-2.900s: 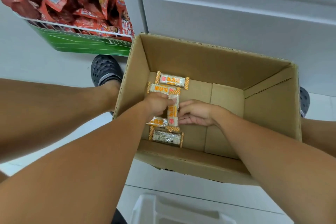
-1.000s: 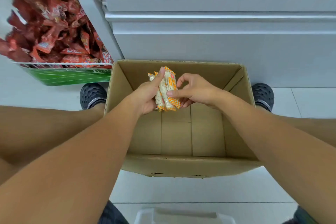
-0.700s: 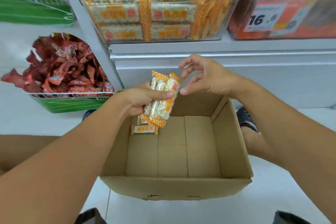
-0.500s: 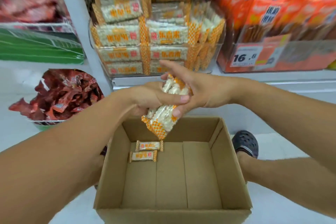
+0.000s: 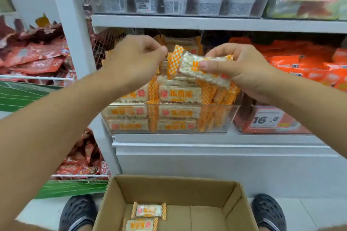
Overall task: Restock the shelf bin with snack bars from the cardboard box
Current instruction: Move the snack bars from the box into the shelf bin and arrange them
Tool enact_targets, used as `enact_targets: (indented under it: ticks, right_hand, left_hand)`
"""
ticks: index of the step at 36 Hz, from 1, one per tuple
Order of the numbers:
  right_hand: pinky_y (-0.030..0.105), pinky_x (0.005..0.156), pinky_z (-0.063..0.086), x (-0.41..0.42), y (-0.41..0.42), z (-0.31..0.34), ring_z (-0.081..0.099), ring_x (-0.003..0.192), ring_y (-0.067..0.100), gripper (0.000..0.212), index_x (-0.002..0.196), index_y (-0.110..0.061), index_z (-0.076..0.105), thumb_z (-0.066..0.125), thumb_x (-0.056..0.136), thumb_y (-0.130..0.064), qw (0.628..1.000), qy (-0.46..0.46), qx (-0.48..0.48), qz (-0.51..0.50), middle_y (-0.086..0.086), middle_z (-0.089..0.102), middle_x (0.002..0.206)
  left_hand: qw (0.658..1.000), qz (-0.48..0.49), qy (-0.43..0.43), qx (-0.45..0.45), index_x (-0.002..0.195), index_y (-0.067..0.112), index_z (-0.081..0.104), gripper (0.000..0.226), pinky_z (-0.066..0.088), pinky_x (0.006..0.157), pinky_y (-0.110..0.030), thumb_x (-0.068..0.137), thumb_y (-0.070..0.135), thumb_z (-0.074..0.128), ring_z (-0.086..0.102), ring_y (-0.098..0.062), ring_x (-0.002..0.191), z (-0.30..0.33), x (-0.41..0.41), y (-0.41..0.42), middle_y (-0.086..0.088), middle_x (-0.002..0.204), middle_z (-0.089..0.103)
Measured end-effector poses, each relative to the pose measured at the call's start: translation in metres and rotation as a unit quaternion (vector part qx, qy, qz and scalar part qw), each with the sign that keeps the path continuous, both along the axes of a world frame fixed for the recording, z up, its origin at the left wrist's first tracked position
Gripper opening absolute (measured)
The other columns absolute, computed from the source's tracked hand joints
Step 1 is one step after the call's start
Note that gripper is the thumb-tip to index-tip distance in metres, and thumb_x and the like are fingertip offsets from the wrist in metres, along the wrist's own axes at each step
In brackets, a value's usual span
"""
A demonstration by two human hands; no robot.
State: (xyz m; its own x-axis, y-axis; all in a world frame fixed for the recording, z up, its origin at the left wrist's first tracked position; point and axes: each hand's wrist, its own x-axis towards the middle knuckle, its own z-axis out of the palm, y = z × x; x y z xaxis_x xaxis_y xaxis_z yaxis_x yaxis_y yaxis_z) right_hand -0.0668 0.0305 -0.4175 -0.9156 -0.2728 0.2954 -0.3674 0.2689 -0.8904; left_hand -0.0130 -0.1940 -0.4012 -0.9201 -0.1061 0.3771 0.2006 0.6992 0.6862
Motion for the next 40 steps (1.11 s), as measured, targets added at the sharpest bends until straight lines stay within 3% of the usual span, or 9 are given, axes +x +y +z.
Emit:
enact_targets:
  ticks: [3, 7, 9, 13, 23, 28, 32, 36, 40]
  right_hand:
    - [0.014, 0.051, 0.040, -0.030, -0.002, -0.004, 0.049, 0.050, -0.004, 0.064, 0.097, -0.016, 0.072, 0.088, 0.046, -0.052, 0.996, 0.049, 0.014, -0.067, -0.010, 0.060, 0.068]
    - [0.003, 0.060, 0.039, -0.066, -0.013, -0.001, 0.057, 0.075, -0.009, 0.061, 0.101, -0.020, 0.072, 0.089, 0.053, -0.054, 0.985, 0.107, 0.090, -0.102, -0.008, 0.066, 0.092]
    - [0.008, 0.075, 0.042, -0.082, -0.018, -0.001, 0.059, 0.097, 0.003, 0.062, 0.106, -0.018, 0.072, 0.090, 0.056, -0.050, 0.981, 0.114, 0.109, -0.111, -0.006, 0.067, 0.107]
    - [0.015, 0.075, 0.035, -0.109, -0.028, 0.001, 0.052, 0.103, 0.006, 0.057, 0.112, -0.024, 0.069, 0.086, 0.067, -0.054, 0.956, 0.155, 0.213, -0.132, -0.008, 0.060, 0.114]
    - [0.025, 0.104, 0.037, -0.148, -0.050, 0.001, 0.049, 0.131, 0.018, 0.075, 0.139, -0.026, 0.053, 0.072, 0.078, -0.064, 0.898, 0.218, 0.375, -0.070, -0.001, 0.053, 0.141]
    - [0.028, 0.112, 0.035, -0.150, -0.049, 0.007, 0.044, 0.137, 0.016, 0.091, 0.148, -0.032, 0.044, 0.066, 0.072, -0.078, 0.884, 0.173, 0.432, -0.049, -0.005, 0.045, 0.152]
    - [0.047, 0.107, 0.042, -0.146, -0.045, 0.018, 0.052, 0.124, 0.037, 0.084, 0.137, -0.019, 0.053, 0.056, 0.078, -0.079, 0.828, 0.133, 0.543, -0.040, 0.014, 0.056, 0.139]
    - [0.037, 0.119, 0.028, -0.140, -0.047, 0.019, 0.032, 0.146, 0.026, 0.094, 0.156, -0.032, 0.027, 0.054, 0.079, -0.080, 0.834, 0.134, 0.535, -0.016, 0.000, 0.028, 0.163]
    - [0.030, 0.113, 0.029, -0.138, -0.050, 0.019, 0.036, 0.144, 0.025, 0.088, 0.155, -0.033, 0.033, 0.065, 0.081, -0.067, 0.851, 0.157, 0.501, -0.015, 0.000, 0.032, 0.161]
  left_hand:
    - [0.958, 0.022, 0.079, -0.274, 0.118, 0.016, 0.065, 0.027, 0.045, 0.097, -0.039, 0.097, 0.031, 0.057, 0.060, -0.027, 0.112, -0.006, -0.014, -0.024, -0.005, 0.118, 0.067]
    - [0.921, 0.030, -0.006, -0.389, 0.113, 0.007, 0.050, 0.030, 0.042, 0.088, -0.044, 0.099, 0.034, 0.050, 0.052, -0.039, 0.109, -0.009, -0.032, -0.044, -0.013, 0.102, 0.048]
    - [0.909, 0.035, -0.050, -0.413, 0.132, 0.007, 0.044, 0.045, 0.044, 0.093, -0.045, 0.100, 0.038, 0.044, 0.051, -0.041, 0.113, -0.013, -0.041, -0.055, -0.019, 0.112, 0.052]
    - [0.908, 0.026, -0.079, -0.410, 0.155, 0.012, 0.020, 0.064, 0.036, 0.110, -0.044, 0.101, 0.043, 0.036, 0.039, -0.039, 0.136, -0.024, -0.049, -0.068, -0.021, 0.153, 0.036]
    - [0.910, 0.015, -0.055, -0.411, 0.155, 0.019, 0.023, 0.067, 0.035, 0.113, -0.046, 0.097, 0.047, 0.044, 0.039, -0.035, 0.138, -0.029, -0.053, -0.081, -0.015, 0.154, 0.037]
    - [0.909, 0.019, -0.041, -0.415, 0.154, 0.020, 0.024, 0.066, 0.037, 0.110, -0.050, 0.097, 0.048, 0.042, 0.040, -0.037, 0.136, -0.032, -0.053, -0.082, -0.014, 0.154, 0.037]
    - [0.908, 0.024, -0.044, -0.416, 0.154, 0.020, 0.024, 0.064, 0.036, 0.110, -0.049, 0.098, 0.046, 0.043, 0.039, -0.038, 0.136, -0.032, -0.052, -0.080, -0.015, 0.153, 0.037]
    - [0.909, 0.028, -0.055, -0.411, 0.155, 0.022, 0.020, 0.066, 0.035, 0.112, -0.047, 0.098, 0.047, 0.040, 0.038, -0.037, 0.138, -0.032, -0.051, -0.080, -0.014, 0.155, 0.035]
    - [0.911, 0.028, -0.054, -0.408, 0.156, 0.022, 0.019, 0.066, 0.033, 0.114, -0.048, 0.098, 0.047, 0.040, 0.035, -0.035, 0.140, -0.033, -0.052, -0.078, -0.012, 0.157, 0.033]
